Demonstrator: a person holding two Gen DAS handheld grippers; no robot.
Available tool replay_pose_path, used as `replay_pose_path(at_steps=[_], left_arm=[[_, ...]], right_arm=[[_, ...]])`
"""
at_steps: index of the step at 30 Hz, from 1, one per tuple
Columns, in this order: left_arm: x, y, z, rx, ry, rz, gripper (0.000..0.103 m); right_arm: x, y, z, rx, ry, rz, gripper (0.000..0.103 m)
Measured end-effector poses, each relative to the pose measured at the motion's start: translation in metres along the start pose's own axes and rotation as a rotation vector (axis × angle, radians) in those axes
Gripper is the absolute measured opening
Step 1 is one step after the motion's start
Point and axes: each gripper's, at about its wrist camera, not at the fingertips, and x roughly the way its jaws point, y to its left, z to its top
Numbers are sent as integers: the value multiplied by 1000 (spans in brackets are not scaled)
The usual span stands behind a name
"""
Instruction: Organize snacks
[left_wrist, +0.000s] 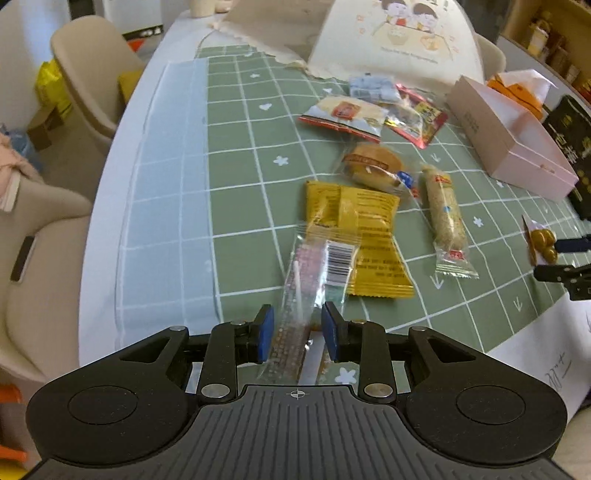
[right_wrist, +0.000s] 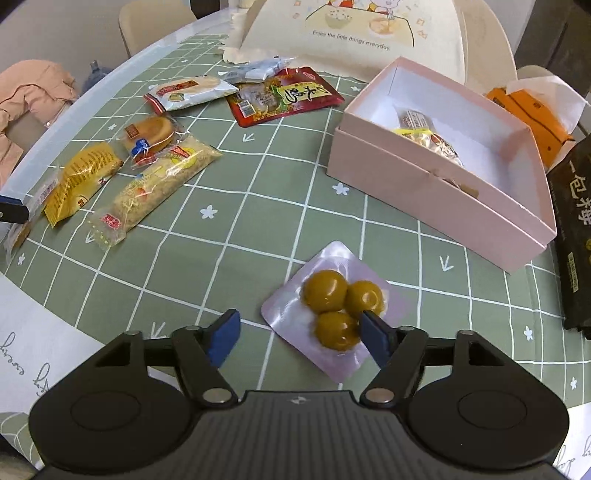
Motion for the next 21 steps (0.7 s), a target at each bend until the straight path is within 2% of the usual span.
replay_pose_path(at_steps=[5, 7, 9, 11, 13, 16, 18, 21], left_arm=[[-9, -7, 2, 66, 5, -38, 33], [-7, -13, -2, 98, 26, -33, 33], [-2, -19, -5, 130, 45, 2, 34], [0, -24, -8, 157, 31, 18, 38], [1, -29, -8, 162, 30, 10, 55], [0, -39, -13, 187, 23, -25, 59], [-5, -40, -14, 175, 17, -34, 58], [-11, -28, -15, 107, -6, -9, 56]], right_arm=[[-6, 9, -1, -33, -12, 8, 73], [-6, 12, 3, -41, -14, 10, 73], [-5, 17, 12, -42, -21, 29, 73], [-3, 26, 28, -30, -37, 67, 73], [0, 41, 47, -43, -65, 107, 73], [9, 70, 75, -108, -117, 90, 73], [19, 83, 90, -122, -117, 88, 73], [33, 90, 104, -93, -80, 128, 73]])
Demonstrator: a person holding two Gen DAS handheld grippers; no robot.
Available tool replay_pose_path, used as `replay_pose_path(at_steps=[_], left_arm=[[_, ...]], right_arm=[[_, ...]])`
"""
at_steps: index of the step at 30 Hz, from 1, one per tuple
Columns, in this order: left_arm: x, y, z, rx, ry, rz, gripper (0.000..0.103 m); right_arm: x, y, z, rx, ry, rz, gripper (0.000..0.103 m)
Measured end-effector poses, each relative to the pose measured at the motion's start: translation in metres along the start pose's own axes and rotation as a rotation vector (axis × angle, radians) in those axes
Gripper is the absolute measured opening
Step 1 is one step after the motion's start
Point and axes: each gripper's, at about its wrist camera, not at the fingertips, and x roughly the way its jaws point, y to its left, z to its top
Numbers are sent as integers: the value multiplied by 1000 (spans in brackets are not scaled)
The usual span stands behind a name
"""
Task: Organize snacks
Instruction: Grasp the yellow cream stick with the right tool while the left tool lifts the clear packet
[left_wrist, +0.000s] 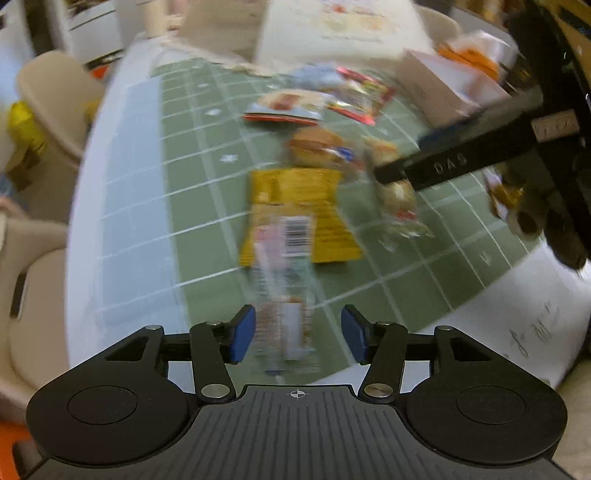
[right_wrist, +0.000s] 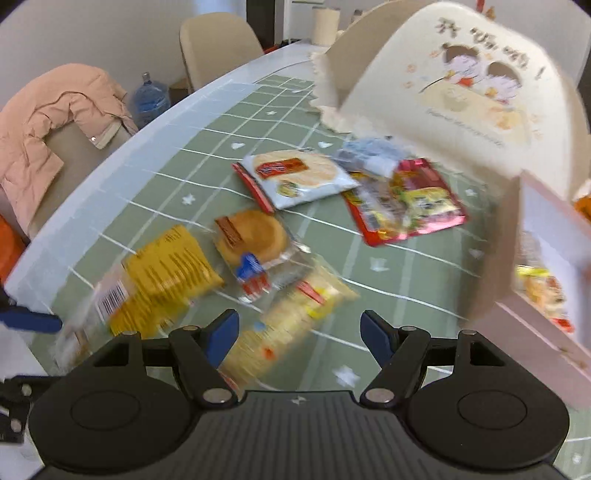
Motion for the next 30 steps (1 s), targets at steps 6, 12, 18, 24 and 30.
replay_pose_path(at_steps=[6, 12, 18, 24, 30], left_arm=[[12, 12, 4, -77, 23, -13, 55], [21, -2, 7, -71, 5, -38, 45], [19, -47, 2, -49, -10, -199, 45], [18, -88, -2, 55, 14, -205, 44], [10, -88, 3, 56, 18, -218, 43]], right_arm=[[6, -27, -15, 154, 63, 45, 53], [-26, -52, -61, 106, 83, -22, 33], [-45, -56, -81, 39, 84, -27, 36], [-22, -55, -56, 101, 62, -32, 40], [-38, -53, -47, 99, 44, -20, 28]])
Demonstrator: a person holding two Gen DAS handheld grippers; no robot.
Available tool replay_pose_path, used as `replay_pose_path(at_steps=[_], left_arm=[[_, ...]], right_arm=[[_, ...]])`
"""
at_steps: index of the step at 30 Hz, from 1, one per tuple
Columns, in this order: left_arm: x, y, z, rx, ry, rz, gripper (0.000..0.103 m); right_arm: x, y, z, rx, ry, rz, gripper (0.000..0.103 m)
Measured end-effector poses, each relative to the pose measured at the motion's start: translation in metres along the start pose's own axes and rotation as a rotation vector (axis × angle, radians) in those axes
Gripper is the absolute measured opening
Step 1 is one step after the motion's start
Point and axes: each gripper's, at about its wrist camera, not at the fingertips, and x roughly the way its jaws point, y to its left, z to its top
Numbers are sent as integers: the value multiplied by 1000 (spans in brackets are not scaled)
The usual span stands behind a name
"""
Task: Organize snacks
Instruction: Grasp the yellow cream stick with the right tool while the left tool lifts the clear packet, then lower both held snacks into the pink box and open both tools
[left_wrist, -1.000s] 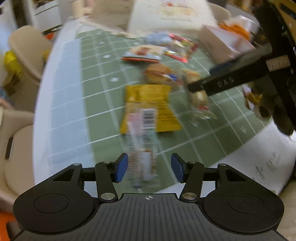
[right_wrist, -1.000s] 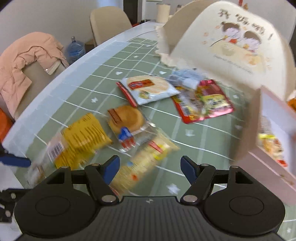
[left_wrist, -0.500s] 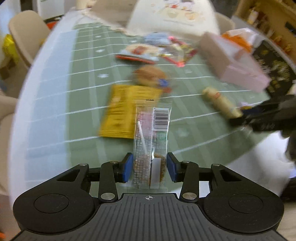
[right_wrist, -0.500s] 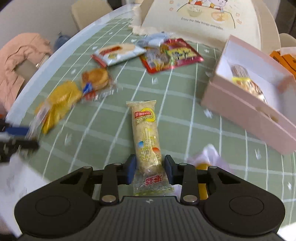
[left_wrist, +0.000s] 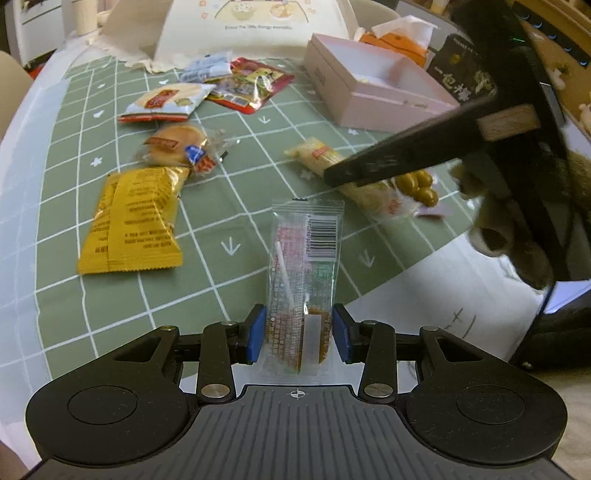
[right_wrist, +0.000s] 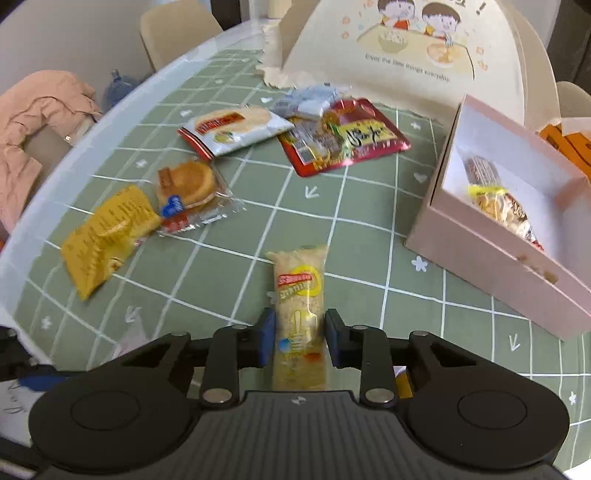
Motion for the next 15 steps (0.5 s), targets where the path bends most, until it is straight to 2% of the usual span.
replay_pose_path(at_steps=[3, 6, 8, 10, 15], left_arm=[[-6, -2, 11, 4, -17, -45, 43], [-13, -14, 30, 41, -41, -101, 43], [-23, -20, 51, 62, -86, -136, 43], [-40, -25, 82, 81, -161, -167, 43], [-85, -47, 185, 122, -415, -228, 43]], right_arm=[[-33, -18, -8, 43, -20, 39, 28], [-75, -46, -18, 93, -78, -9, 28], [-105, -67, -20, 136, -129, -50, 28], [-132, -87, -20, 180, -189, -89, 28], [-188, -123, -11, 246, -351, -180, 28]])
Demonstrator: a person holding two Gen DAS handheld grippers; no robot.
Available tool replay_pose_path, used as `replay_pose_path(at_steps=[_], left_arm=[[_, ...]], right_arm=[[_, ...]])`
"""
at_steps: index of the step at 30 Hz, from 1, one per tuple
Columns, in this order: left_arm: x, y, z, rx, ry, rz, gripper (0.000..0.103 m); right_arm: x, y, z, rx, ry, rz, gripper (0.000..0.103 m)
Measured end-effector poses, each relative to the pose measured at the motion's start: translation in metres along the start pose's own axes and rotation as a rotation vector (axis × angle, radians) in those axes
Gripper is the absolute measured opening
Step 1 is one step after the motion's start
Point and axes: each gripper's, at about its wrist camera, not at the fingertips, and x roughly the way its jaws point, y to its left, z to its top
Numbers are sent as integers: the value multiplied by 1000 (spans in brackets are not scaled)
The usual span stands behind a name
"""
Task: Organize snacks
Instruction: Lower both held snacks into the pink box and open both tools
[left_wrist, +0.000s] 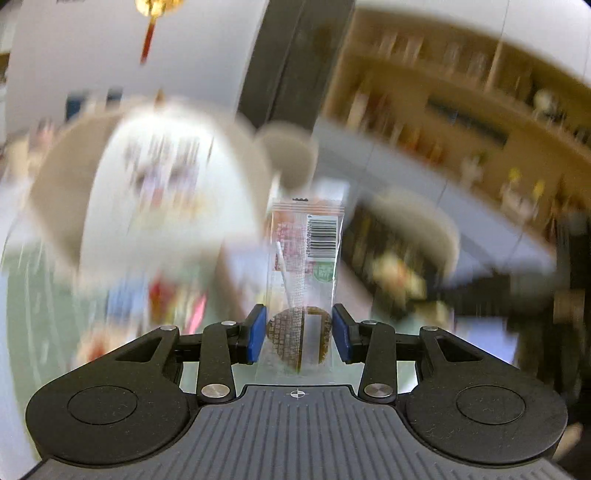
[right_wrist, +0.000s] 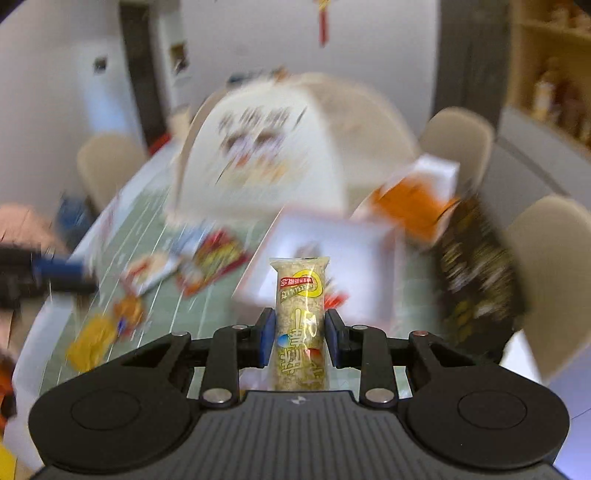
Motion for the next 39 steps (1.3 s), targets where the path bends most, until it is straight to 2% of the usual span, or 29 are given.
replay_pose_path(at_steps=[2, 4, 6, 8, 11, 15, 18, 20, 22, 23, 27, 30, 33, 35, 39], left_arm=[[16, -5, 38, -11, -68, -39, 44], [42, -8, 62, -16, -77, -63, 44], [83, -6, 77, -50, -33, -69, 44], [132, -3, 77, -98, 44, -79, 44], [202, -1, 59, -138, 177, -85, 44], [278, 4, 16, -224, 307, -77, 44], [316, 1, -11, -233, 382, -28, 45], [327, 1, -27, -233, 443, -13, 45], [324, -1, -33, -220, 453, -20, 45], [316, -2, -34, -218, 432, -19, 45], [257, 5, -27, -277, 253, -20, 45], [210, 15, -35, -316, 170, 30, 45], [175, 30, -60, -347, 185, 107, 45], [154, 40, -82, -366, 218, 168, 45], [108, 65, -115, -436, 229, 265, 45]], right_arm=[[-5, -10, 8, 16, -38, -14, 28], [-3, -20, 11, 36, -49, -33, 28], [4, -27, 10, 64, -37, -40, 28], [11, -36, 5, 82, -17, -40, 28], [17, -47, -6, 97, 14, -54, 28], [29, -64, -21, 123, 74, -62, 28], [42, -77, -27, 130, 110, -63, 28], [49, -85, -27, 133, 124, -59, 28], [55, -89, -26, 136, 135, -53, 28], [60, -91, -23, 137, 141, -48, 28], [87, -89, 0, 134, 155, 6, 28], [132, -85, 27, 153, 197, 71, 29], [197, -81, 49, 200, 275, 96, 29], [238, -75, 57, 196, 316, 57, 28], [288, -60, 57, 120, 364, -42, 28]])
